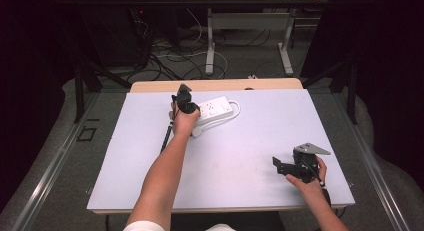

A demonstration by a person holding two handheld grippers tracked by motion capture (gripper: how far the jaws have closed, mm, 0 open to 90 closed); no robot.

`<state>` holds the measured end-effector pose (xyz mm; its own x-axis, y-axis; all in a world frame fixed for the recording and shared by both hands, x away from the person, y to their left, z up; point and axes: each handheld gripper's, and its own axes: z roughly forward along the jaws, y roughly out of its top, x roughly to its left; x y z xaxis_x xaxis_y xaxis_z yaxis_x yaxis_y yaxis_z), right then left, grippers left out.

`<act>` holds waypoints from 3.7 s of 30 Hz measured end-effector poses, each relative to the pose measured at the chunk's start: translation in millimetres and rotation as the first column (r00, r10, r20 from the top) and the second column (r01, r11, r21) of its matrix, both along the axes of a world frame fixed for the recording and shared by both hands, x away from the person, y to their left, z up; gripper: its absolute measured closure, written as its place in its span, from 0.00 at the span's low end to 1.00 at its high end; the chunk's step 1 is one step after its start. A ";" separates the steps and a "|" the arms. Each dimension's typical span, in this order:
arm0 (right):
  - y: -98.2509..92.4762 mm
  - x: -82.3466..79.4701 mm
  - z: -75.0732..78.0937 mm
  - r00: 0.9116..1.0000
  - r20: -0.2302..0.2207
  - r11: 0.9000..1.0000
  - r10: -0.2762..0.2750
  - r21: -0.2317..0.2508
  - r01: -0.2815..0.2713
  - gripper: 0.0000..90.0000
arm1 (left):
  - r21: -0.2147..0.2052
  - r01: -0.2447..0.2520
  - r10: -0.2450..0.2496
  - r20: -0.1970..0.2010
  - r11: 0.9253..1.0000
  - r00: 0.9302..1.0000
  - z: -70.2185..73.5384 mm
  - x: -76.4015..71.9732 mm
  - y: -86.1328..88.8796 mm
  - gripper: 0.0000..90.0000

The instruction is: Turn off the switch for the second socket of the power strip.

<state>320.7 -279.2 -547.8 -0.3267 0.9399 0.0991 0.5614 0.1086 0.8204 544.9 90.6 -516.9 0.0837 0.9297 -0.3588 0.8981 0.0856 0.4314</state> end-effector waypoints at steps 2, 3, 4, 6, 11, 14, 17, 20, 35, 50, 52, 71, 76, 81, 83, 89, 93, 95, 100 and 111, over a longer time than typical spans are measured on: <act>-0.2 -0.3 0.4 1.000 0.004 1.000 -0.001 -0.002 0.001 0.15 | 0.002 0.001 -0.001 0.001 1.000 1.000 2.2 -0.6 1.9 0.91; -0.4 -0.6 0.6 1.000 0.005 1.000 -0.001 -0.002 0.001 0.15 | 0.002 0.001 -0.001 0.001 1.000 1.000 2.2 -0.6 1.9 0.90; -0.6 -0.7 0.7 1.000 0.005 1.000 -0.002 -0.001 0.002 0.15 | 0.001 -0.001 0.001 0.010 1.000 1.000 3.3 -1.2 2.9 0.90; -0.9 -0.6 0.5 1.000 0.004 1.000 -0.003 -0.001 0.003 0.15 | 0.001 0.003 -0.003 0.015 1.000 1.000 4.6 -1.7 4.0 0.88; -0.7 -0.2 0.0 1.000 0.009 1.000 -0.010 -0.002 0.010 0.15 | -0.001 0.008 -0.008 0.026 1.000 1.000 7.1 -2.6 5.6 0.83; -2.4 0.4 0.2 1.000 0.008 1.000 0.001 -0.005 -0.001 0.15 | -0.003 0.015 -0.015 0.027 1.000 1.000 8.0 -3.0 6.0 0.80; -2.7 0.6 0.0 1.000 0.009 1.000 0.000 -0.005 0.000 0.15 | -0.002 0.020 -0.019 0.036 1.000 0.999 9.0 -4.0 5.6 0.78; -2.9 0.3 0.3 1.000 0.007 1.000 -0.004 0.000 0.004 0.15 | 0.002 0.026 -0.026 0.050 1.000 0.998 11.3 -5.4 4.6 0.74; -3.4 0.1 0.5 1.000 0.003 1.000 -0.010 0.005 0.010 0.15 | 0.044 0.054 -0.060 0.134 0.998 0.989 17.6 -9.5 1.7 0.53; -3.7 -0.1 0.9 1.000 0.007 1.000 -0.006 0.001 0.006 0.15 | 0.071 0.100 -0.114 0.225 0.992 0.968 26.2 -13.9 8.4 0.29; -3.7 -0.1 0.9 1.000 0.007 1.000 -0.007 0.001 0.007 0.15 | 0.070 0.105 -0.119 0.237 0.992 0.964 27.5 -14.8 9.3 0.27; -3.7 -0.9 1.2 1.000 0.004 1.000 -0.008 0.002 0.008 0.15 | 0.110 0.258 -0.279 0.259 0.960 0.925 48.6 -38.5 9.6 0.24; -3.3 -1.1 1.1 1.000 0.004 1.000 -0.008 0.000 0.008 0.15 | 0.106 0.277 -0.295 0.273 0.955 0.916 54.5 -46.1 12.7 0.21; -3.0 -1.4 1.1 1.000 0.005 1.000 -0.009 0.001 0.009 0.15 | 0.097 0.281 -0.297 0.288 0.955 0.910 61.8 -55.1 16.3 0.17; -2.9 -1.3 0.8 1.000 0.010 1.000 -0.013 -0.002 0.013 0.15 | 0.102 0.284 -0.301 0.291 0.953 0.908 64.2 -59.1 17.9 0.13; -3.0 -1.7 0.9 1.000 0.007 1.000 -0.008 -0.002 0.008 0.15 | 0.103 0.308 -0.325 0.302 0.946 0.896 68.4 -72.3 24.3 0.01; -2.8 -1.8 0.9 1.000 0.006 1.000 -0.010 0.000 0.010 0.15 | 0.088 0.308 -0.320 0.314 0.947 0.894 70.2 -81.5 30.0 0.00; -2.8 -1.7 0.8 1.000 0.008 1.000 -0.007 -0.007 0.007 0.15 | 0.080 0.310 -0.319 0.318 0.947 0.893 70.9 -85.7 34.2 0.00; -2.2 -1.8 0.8 1.000 0.008 1.000 -0.009 -0.005 0.010 0.15 | 0.066 0.313 -0.316 0.333 0.948 0.888 72.9 -96.6 43.0 0.01; -1.7 -2.5 1.2 1.000 0.005 1.000 -0.010 -0.006 0.010 0.15 | 0.074 0.309 -0.314 0.362 0.948 0.877 75.4 -118.9 60.9 0.01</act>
